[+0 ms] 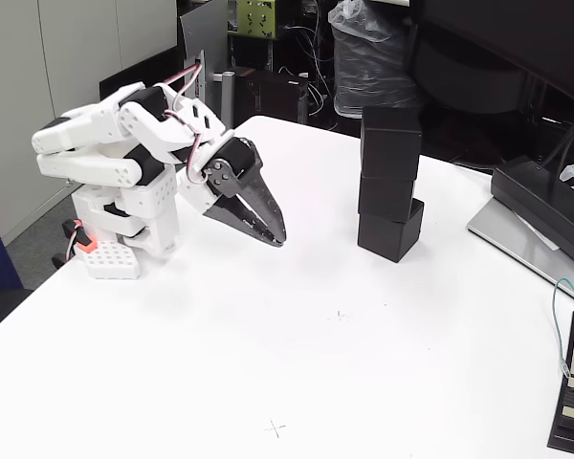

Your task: Stack the 3 blocks

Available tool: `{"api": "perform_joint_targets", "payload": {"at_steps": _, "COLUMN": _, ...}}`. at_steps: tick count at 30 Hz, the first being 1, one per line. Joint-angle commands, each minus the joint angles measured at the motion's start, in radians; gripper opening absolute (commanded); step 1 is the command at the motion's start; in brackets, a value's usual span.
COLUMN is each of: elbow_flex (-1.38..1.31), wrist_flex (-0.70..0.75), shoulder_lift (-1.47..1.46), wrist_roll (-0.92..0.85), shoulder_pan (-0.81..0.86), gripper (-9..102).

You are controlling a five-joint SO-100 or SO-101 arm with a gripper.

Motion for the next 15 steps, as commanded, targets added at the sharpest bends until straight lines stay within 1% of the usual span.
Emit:
{"api": "perform_joint_targets", "payload": {"at_steps": 1, "elbow_flex": 0.005, "wrist_flex": -0.06, "shoulder_lift": 0.006, "wrist_roll": 0.031, "shoulder_pan": -0.002, "gripper": -1}}
{"api": "perform_joint_targets", "payload": {"at_steps": 9, "elbow_flex": 0.041, "wrist_flex": -0.166, "shoulder_lift": 0.006, "wrist_roll": 0.109, "shoulder_pan": -0.002, "gripper": -1}}
{"api": "perform_joint_targets", "payload": {"at_steps": 15, "elbow_flex": 0.041, "wrist_flex": -0.178, "shoulder_lift": 0.006, "wrist_roll": 0.115, "shoulder_pan": 0.0, "gripper": -1}}
